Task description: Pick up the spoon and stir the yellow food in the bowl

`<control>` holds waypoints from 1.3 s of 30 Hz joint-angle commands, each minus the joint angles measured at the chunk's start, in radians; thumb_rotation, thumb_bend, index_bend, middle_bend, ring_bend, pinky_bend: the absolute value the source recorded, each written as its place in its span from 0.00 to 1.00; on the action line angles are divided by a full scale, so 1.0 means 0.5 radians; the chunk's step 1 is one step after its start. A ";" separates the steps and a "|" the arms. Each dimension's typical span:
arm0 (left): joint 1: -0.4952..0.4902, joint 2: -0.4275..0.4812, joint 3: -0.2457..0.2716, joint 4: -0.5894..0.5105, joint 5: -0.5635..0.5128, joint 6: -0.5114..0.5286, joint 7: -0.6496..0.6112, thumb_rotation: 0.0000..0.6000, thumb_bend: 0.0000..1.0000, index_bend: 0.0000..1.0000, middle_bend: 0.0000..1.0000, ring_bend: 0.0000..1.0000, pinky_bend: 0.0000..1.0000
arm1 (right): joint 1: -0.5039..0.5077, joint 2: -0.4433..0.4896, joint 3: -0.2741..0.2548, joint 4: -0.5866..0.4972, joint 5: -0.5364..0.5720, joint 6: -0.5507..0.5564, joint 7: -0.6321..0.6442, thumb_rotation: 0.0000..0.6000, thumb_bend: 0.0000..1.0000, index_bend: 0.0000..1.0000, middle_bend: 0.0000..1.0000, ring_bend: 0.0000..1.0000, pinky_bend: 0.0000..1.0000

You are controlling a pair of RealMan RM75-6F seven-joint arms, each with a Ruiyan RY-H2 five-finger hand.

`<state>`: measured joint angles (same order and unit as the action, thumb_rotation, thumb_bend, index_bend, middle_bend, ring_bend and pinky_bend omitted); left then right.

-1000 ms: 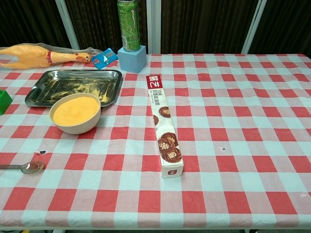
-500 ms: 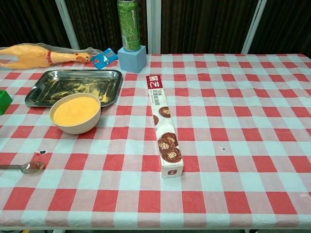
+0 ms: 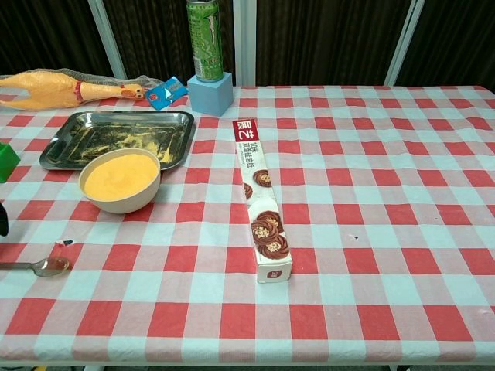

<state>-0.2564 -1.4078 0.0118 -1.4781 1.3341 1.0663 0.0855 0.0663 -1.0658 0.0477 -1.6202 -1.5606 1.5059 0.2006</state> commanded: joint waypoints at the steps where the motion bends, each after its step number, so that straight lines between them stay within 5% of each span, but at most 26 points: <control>1: -0.005 -0.024 0.016 -0.007 -0.011 -0.011 0.032 1.00 0.26 0.54 0.86 0.86 0.98 | -0.001 0.000 -0.002 0.004 0.001 -0.002 0.004 1.00 0.25 0.00 0.12 0.00 0.00; 39: -0.019 -0.097 0.034 0.042 -0.098 -0.025 0.089 1.00 0.41 0.60 0.87 0.86 0.98 | -0.023 0.001 -0.012 0.019 0.008 0.016 0.022 1.00 0.25 0.00 0.12 0.00 0.00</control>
<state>-0.2665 -1.4562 0.0291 -1.4569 1.2839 1.0523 0.1305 0.0550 -1.0652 0.0416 -1.6108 -1.5565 1.5138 0.2117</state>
